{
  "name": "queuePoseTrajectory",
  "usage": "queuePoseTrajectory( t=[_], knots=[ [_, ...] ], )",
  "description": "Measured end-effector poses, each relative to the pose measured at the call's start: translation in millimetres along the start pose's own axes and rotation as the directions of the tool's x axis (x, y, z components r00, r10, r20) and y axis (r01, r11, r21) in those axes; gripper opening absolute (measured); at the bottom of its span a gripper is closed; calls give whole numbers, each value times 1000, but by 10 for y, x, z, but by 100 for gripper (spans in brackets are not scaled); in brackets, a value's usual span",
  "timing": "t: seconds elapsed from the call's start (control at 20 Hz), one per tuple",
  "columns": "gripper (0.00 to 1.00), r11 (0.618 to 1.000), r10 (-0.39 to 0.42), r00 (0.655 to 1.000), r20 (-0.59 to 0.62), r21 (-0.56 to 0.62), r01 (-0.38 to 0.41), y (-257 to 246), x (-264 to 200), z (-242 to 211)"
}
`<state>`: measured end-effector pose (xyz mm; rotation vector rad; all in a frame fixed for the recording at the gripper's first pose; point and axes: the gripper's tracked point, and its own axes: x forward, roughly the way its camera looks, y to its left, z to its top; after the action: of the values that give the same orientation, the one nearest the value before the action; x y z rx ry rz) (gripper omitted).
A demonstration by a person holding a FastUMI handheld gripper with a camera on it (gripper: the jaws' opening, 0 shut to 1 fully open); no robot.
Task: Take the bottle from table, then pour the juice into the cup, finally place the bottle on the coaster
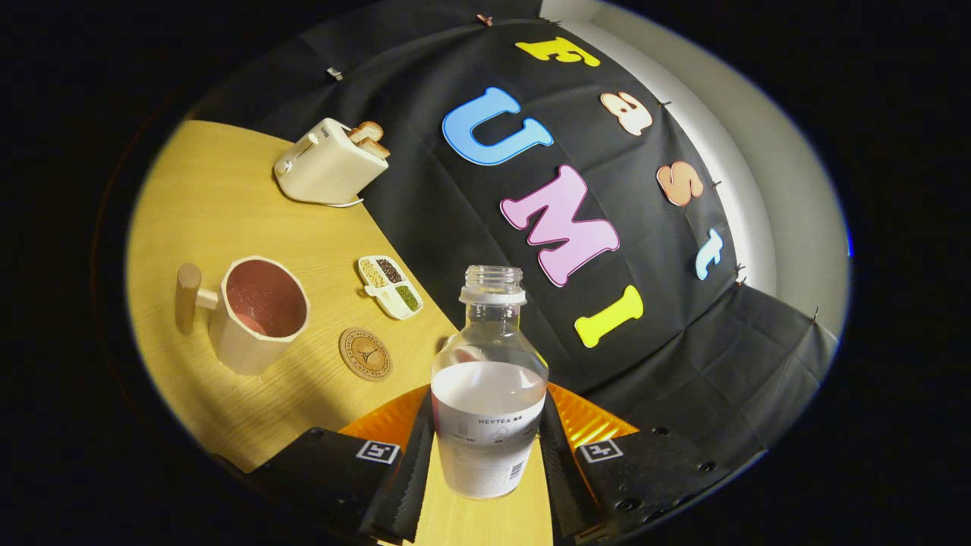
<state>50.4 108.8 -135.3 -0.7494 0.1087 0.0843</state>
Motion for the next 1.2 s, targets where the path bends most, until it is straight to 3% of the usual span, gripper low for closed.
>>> queuePoseTrajectory(
  t=[0.35,0.7,1.2],
  knots=[
    [70,973,58,997,55,-226,-44,347,-7,190],
    [70,894,101,994,42,-442,-72,595,13,186],
    [70,815,120,993,-1,-571,-99,669,112,60]
  ],
)
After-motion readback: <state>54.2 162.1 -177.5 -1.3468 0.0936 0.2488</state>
